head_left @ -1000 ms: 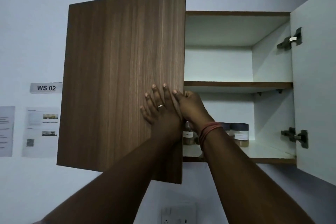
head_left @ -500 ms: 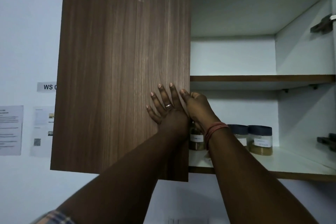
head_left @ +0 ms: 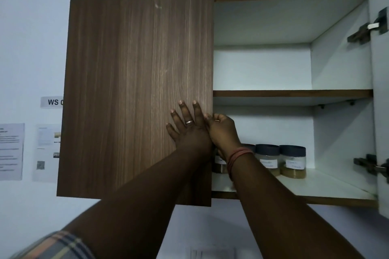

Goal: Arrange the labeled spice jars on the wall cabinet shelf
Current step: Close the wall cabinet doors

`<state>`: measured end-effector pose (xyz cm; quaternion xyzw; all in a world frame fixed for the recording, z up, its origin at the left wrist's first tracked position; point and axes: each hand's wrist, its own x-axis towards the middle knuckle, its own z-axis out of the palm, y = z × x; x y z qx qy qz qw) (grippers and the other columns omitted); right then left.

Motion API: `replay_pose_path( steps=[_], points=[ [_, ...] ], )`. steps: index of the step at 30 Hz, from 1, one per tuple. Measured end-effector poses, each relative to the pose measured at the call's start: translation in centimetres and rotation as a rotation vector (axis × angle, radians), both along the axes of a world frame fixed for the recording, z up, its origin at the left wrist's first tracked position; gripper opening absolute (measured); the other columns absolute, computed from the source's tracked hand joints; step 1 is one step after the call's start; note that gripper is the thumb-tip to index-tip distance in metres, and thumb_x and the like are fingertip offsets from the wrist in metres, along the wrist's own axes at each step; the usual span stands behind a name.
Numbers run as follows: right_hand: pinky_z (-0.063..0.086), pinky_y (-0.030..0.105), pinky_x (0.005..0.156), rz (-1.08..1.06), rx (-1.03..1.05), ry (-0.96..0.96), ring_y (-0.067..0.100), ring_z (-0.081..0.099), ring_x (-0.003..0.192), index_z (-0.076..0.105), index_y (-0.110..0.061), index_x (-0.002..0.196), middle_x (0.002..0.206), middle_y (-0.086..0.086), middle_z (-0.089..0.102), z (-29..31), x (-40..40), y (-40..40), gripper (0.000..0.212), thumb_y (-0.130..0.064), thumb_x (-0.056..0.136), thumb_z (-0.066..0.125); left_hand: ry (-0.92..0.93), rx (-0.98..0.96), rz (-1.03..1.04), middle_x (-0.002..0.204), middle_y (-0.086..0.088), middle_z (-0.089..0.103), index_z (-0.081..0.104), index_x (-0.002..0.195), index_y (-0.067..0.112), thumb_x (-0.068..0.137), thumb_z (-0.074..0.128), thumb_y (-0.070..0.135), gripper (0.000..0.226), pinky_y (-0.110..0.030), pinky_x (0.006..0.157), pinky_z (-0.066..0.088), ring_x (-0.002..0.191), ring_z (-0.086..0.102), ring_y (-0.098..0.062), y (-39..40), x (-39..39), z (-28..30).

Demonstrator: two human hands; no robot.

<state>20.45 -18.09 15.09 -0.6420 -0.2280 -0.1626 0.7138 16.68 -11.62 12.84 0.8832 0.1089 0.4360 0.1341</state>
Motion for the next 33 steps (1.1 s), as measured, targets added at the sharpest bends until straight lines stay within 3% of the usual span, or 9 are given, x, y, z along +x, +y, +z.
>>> replay_pose_path(
  steps=[4,6,8,13,16,21,25,33],
  points=[
    [0.057,0.029,0.079,-0.116,0.000,0.015,0.019,0.068,0.095,0.072,-0.010,0.109,0.102,0.005,0.073,-2.9,-1.5,-2.0,0.013,-0.012,0.099,0.063,0.081,0.140,-0.081,0.167,-0.021,-0.018,-0.009,0.160,0.022,0.096,0.051,0.048,0.091,-0.063,0.122,0.003,0.154,-0.008,-0.048,0.2,-2.7,-1.0],
    [0.059,0.034,0.084,-0.160,-0.049,-0.012,0.021,0.068,0.095,0.073,-0.007,0.107,0.104,0.007,0.074,-4.0,-2.5,-2.9,0.014,-0.010,0.099,0.062,0.072,0.228,-0.091,0.169,-0.015,-0.005,0.002,0.161,0.022,0.098,0.049,0.044,0.081,-0.061,0.122,0.010,0.155,0.002,-0.042,0.2,-3.7,-1.7],
    [0.059,0.035,0.087,-0.206,-0.105,-0.042,0.024,0.070,0.098,0.074,-0.006,0.103,0.102,0.007,0.074,-4.3,-4.2,-4.3,0.014,-0.009,0.099,0.061,0.093,0.307,-0.116,0.170,-0.011,0.000,0.005,0.161,0.022,0.097,0.053,0.042,0.083,-0.058,0.122,0.012,0.155,0.005,-0.038,-0.1,-4.9,-1.9],
    [0.050,0.027,0.080,-0.432,-0.327,-0.241,0.018,0.068,0.093,0.072,-0.005,0.098,0.102,0.008,0.075,-4.7,-11.3,-8.4,0.017,-0.011,0.099,0.057,0.082,0.358,-0.236,0.170,-0.009,0.014,0.013,0.161,0.023,0.096,0.052,0.039,0.077,-0.052,0.122,0.017,0.156,0.012,-0.033,-2.9,-9.0,-2.7],
    [0.054,0.036,0.080,-0.530,-0.480,-0.282,0.023,0.068,0.092,0.067,-0.007,0.096,0.098,0.008,0.073,-5.8,-16.2,-10.5,0.019,-0.014,0.101,0.050,0.050,0.395,-0.317,0.168,-0.007,0.024,0.018,0.160,0.020,0.093,0.058,0.034,0.080,-0.049,0.121,0.024,0.155,0.020,-0.030,-4.8,-12.5,-4.6],
    [0.052,0.036,0.079,-0.739,-0.633,-0.324,0.025,0.067,0.091,0.066,-0.009,0.098,0.098,0.009,0.072,-7.4,-22.9,-13.9,0.022,-0.021,0.101,0.049,0.063,0.365,-0.421,0.167,-0.009,0.025,0.020,0.160,0.020,0.093,0.058,0.034,0.078,-0.052,0.123,0.022,0.154,0.023,-0.030,-7.9,-17.3,-6.7],
    [0.051,0.037,0.079,-0.887,-0.686,-0.348,0.026,0.066,0.091,0.067,-0.011,0.097,0.098,0.009,0.072,-7.8,-27.6,-17.3,0.023,-0.022,0.098,0.047,-0.007,0.286,-0.517,0.165,-0.007,0.030,0.025,0.158,0.018,0.096,0.051,0.032,0.069,-0.049,0.116,0.031,0.151,0.031,-0.030,-12.8,-21.5,-7.6],
    [0.052,0.045,0.088,-1.211,-0.748,-0.301,0.030,0.062,0.100,0.065,-0.010,0.104,0.105,0.011,0.068,-7.9,-34.7,-27.4,0.021,-0.022,0.101,0.049,-0.062,0.297,-0.693,0.169,-0.008,0.021,0.015,0.162,0.019,0.103,0.039,0.030,0.064,-0.047,0.122,0.023,0.156,0.021,-0.028,-21.5,-27.3,-5.7]
  ],
)
